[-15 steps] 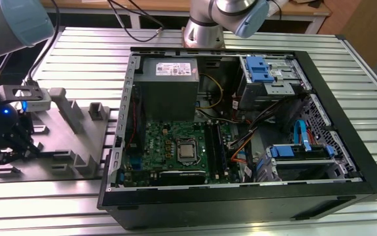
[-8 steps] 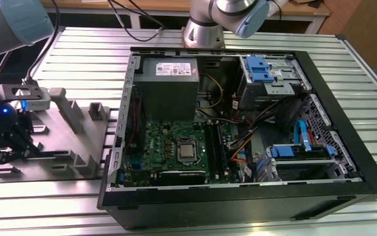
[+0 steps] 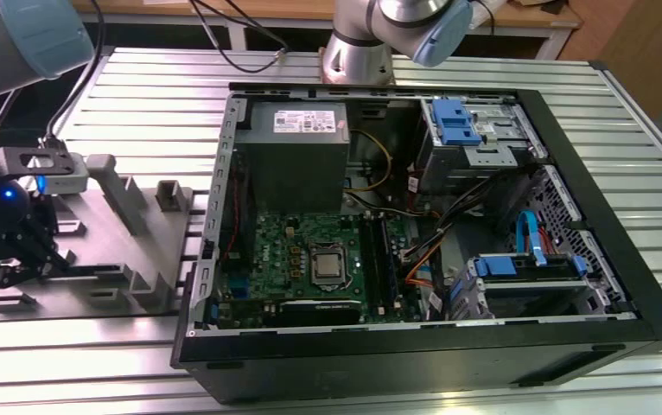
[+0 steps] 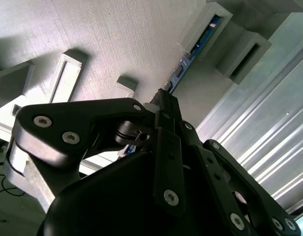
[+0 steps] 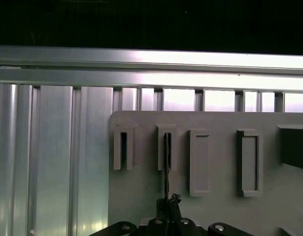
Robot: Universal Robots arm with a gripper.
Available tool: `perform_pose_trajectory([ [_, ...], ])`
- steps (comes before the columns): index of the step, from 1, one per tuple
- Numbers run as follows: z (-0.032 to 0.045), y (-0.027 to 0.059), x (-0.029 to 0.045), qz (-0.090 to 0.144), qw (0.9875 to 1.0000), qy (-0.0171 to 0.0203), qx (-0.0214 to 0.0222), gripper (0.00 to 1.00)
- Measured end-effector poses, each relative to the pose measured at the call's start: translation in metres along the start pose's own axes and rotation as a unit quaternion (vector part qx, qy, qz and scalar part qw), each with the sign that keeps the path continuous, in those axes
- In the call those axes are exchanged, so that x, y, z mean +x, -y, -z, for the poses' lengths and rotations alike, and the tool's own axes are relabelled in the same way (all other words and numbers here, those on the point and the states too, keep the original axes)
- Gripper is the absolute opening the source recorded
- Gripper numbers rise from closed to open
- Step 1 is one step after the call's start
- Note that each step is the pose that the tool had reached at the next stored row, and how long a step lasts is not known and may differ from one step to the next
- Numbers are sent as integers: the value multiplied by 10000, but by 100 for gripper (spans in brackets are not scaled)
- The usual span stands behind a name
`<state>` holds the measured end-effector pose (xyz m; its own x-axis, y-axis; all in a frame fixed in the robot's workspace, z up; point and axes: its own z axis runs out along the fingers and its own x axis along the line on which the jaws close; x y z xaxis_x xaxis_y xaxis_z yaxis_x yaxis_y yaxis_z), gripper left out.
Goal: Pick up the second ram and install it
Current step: 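Pick up the second ram and move it above second insertion slot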
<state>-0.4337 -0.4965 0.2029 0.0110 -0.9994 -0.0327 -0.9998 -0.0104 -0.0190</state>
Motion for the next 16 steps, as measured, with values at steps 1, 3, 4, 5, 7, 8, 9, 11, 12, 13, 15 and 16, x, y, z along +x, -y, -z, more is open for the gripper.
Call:
perform_pose_trajectory([
  [1, 1, 0, 0, 0, 10000, 0, 0, 11],
  [3, 6, 0, 0, 0, 10000, 0, 0, 11],
  [4, 17, 0, 0, 0, 10000, -2, -2, 11],
  [5, 29, 0, 0, 0, 10000, -1, -2, 11],
  [7, 61, 1, -2, 0, 10000, -1, -1, 11],
  [8, 80, 1, -3, 0, 10000, 0, -1, 11],
  [9, 99, 2, -3, 0, 10000, 0, 1, 11],
  [11, 145, 3, -5, 0, 10000, 0, 0, 11],
  [12, 169, 3, -6, 0, 10000, 0, 0, 11],
  [13, 194, 4, -6, 0, 10000, 0, 1, 11],
  [15, 249, 5, -8, 0, 10000, 0, 0, 11],
  [16, 271, 5, -9, 0, 10000, 1, 2, 11],
])
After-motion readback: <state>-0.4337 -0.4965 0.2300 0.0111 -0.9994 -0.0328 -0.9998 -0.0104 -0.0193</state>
